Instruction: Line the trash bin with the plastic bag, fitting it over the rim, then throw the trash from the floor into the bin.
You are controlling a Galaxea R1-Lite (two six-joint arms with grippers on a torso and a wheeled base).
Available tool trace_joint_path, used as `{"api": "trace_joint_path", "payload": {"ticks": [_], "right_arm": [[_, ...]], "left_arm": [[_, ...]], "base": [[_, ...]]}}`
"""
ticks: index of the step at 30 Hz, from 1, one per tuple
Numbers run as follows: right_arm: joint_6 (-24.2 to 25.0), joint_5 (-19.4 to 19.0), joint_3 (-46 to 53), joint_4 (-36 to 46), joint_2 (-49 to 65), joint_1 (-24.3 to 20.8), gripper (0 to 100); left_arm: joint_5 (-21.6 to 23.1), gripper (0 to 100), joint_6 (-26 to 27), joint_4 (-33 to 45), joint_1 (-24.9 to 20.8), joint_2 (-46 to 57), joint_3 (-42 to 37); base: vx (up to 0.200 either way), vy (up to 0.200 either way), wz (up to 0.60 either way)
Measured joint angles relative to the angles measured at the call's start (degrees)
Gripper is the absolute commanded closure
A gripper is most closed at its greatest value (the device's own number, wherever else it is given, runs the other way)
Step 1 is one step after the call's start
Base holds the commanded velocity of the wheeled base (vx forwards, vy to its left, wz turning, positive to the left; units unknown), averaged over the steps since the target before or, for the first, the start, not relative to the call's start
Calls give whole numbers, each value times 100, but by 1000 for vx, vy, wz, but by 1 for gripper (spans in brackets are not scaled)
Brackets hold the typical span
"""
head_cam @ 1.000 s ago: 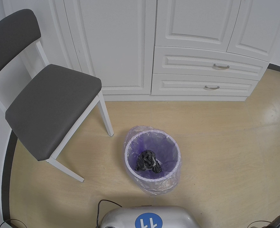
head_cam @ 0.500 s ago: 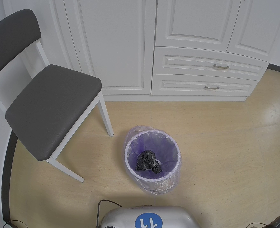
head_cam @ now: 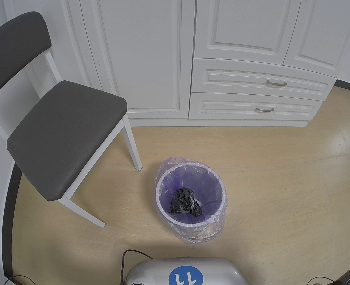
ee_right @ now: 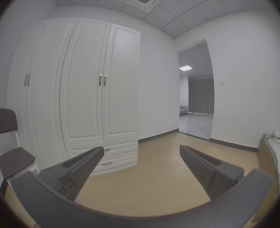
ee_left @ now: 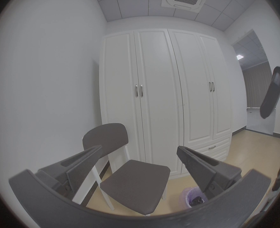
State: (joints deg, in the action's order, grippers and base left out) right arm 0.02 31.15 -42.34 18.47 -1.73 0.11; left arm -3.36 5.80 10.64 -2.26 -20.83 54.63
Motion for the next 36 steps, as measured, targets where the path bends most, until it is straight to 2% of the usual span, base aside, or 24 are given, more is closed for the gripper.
{"api": "trace_joint_path", "payload": {"ticks": [6, 9, 15, 25, 29, 32, 36], "right_arm": [[20, -83, -176, 0, 85, -6, 0], [5, -250, -226, -16, 100, -6, 0], [-7, -1084, -474, -33, 111, -11, 0], [-2, -1851, -674, -328, 111, -4, 0], [-23, -2075, -761, -780, 111, -4, 0], [-23, -2122, -818, -1026, 111, -4, 0], [2, -2136, -809, -1198, 111, -4, 0]], "left_arm": [[-13, 0, 32, 260, 20, 238, 113], [2, 0, 55, 391, 30, 400, 69], [-35, 0, 89, 763, 30, 805, -122], [17, 0, 169, 1122, 144, 1714, -756], [6, 0, 60, 909, 184, 1872, -914], [11, 0, -208, 552, 199, 1936, -1020], [24, 0, -285, -20, 205, 1980, -1434]], "base": [[0, 0, 0], [0, 0, 0], [0, 0, 0], [0, 0, 0], [0, 0, 0], [0, 0, 0], [0, 0, 0]]}}
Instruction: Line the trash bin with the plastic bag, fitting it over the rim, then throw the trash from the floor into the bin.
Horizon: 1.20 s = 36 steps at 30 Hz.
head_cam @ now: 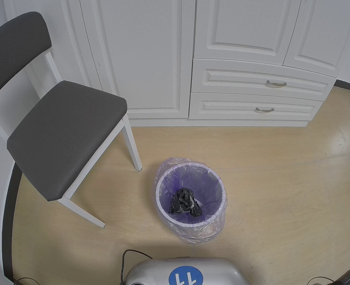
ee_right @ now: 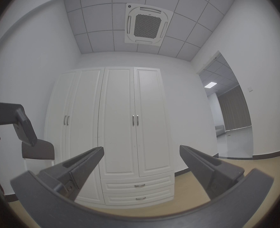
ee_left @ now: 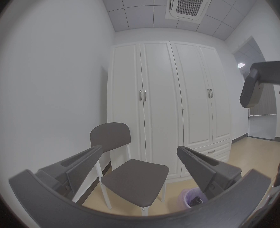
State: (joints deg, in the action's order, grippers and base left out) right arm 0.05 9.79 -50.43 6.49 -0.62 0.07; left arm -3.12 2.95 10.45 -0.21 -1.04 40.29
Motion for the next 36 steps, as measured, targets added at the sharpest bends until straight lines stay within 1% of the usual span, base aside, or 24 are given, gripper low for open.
{"api": "trace_joint_path", "payload": {"ticks": [5, 6, 10, 14, 16, 19, 21, 24, 30, 33, 36], "right_arm": [[20, -7, 190, -266, -1, 0, 0], [20, -7, 272, -378, -1, 0, 0], [13, -11, 722, -1104, -1, 4, 0], [-5, -35, 1469, -1953, -6, 4, 0], [-15, -57, 1863, -2233, -9, 0, 0], [-27, -93, 2411, -2564, -12, 0, 0], [-32, -108, 2690, -2645, -12, 0, 0], [-38, -121, 3028, -2709, -15, 0, 0], [-160, -172, 3753, -2733, -17, 4, 0], [-205, -330, 4179, -2745, -20, 2, 0], [-232, -739, 4556, -2723, -22, 0, 0]], "left_arm": [[26, 0, 28, -1074, 2, 22, -1072], [45, 0, 52, -1403, 5, 24, -1386], [168, 0, 123, -2265, 5, 29, -2439], [291, 0, 169, -2700, 5, 29, -3270], [325, 0, 178, -2676, 5, 29, -3533], [366, 0, 206, -2349, 5, 29, -3788], [374, 0, 216, -1959, 5, 29, -3861], [385, 0, 200, -1569, 11, 27, -3903], [385, 0, 189, -1414, 11, 27, -3925], [355, 0, 145, -1368, 11, 27, -3930], [328, 0, 38, -1334, 11, 27, -3928]], "base": [[0, 0, 0], [0, 0, 0], [0, 0, 0], [0, 0, 0], [0, 0, 0], [0, 0, 0], [0, 0, 0], [0, 0, 0], [0, 0, 0], [0, 0, 0], [0, 0, 0]]}}
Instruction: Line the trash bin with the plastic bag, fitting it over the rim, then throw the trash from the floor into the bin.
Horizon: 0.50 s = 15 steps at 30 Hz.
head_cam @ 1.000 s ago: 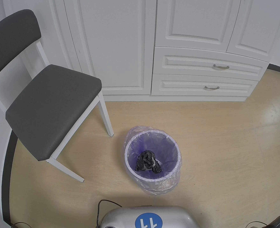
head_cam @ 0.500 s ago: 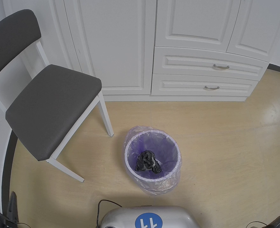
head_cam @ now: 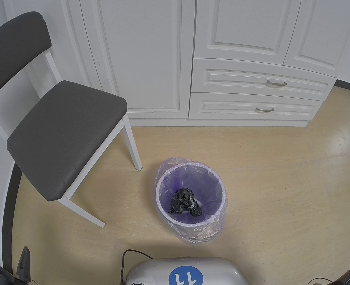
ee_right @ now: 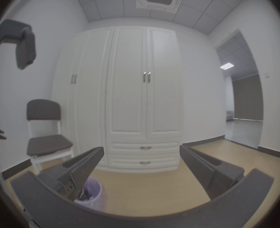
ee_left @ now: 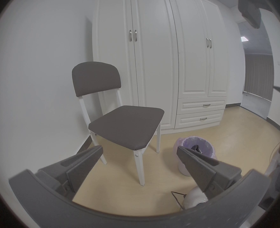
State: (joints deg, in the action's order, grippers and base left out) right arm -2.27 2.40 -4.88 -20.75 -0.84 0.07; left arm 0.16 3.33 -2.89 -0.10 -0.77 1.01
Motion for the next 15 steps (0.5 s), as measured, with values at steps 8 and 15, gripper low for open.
{"api": "trace_joint_path", "payload": {"ticks": [8, 15], "right_arm": [[13, -302, 358, 538, -1, 4, 0], [41, -280, 384, 1364, -1, 0, 0]], "left_arm": [[-27, 0, -267, 378, 5, -2, -2], [-27, 0, -268, 313, 0, -2, -2]], "base": [[0, 0, 0], [0, 0, 0]]}}
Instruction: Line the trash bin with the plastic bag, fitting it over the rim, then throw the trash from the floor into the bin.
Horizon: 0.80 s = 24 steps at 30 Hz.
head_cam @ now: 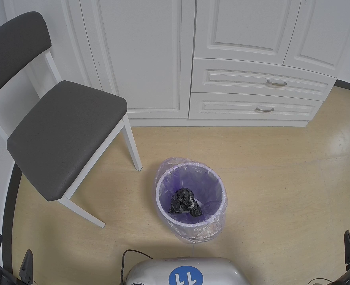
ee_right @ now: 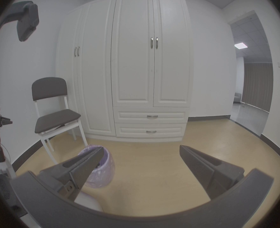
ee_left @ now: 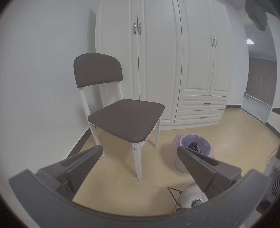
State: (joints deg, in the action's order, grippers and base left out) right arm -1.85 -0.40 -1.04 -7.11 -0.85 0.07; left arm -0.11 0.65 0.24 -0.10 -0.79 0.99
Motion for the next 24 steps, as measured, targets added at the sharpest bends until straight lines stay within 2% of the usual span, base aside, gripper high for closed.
{"api": "trace_joint_path", "payload": {"ticks": [10, 24], "right_arm": [[2, 105, 2, 363, 0, 0, 0], [-63, -2, 2, 444, -5, 0, 0]], "left_arm": [[18, 0, 22, 27, 0, -5, 5], [21, 0, 13, 16, 0, -9, 0]], "base": [[0, 0, 0], [0, 0, 0]]}}
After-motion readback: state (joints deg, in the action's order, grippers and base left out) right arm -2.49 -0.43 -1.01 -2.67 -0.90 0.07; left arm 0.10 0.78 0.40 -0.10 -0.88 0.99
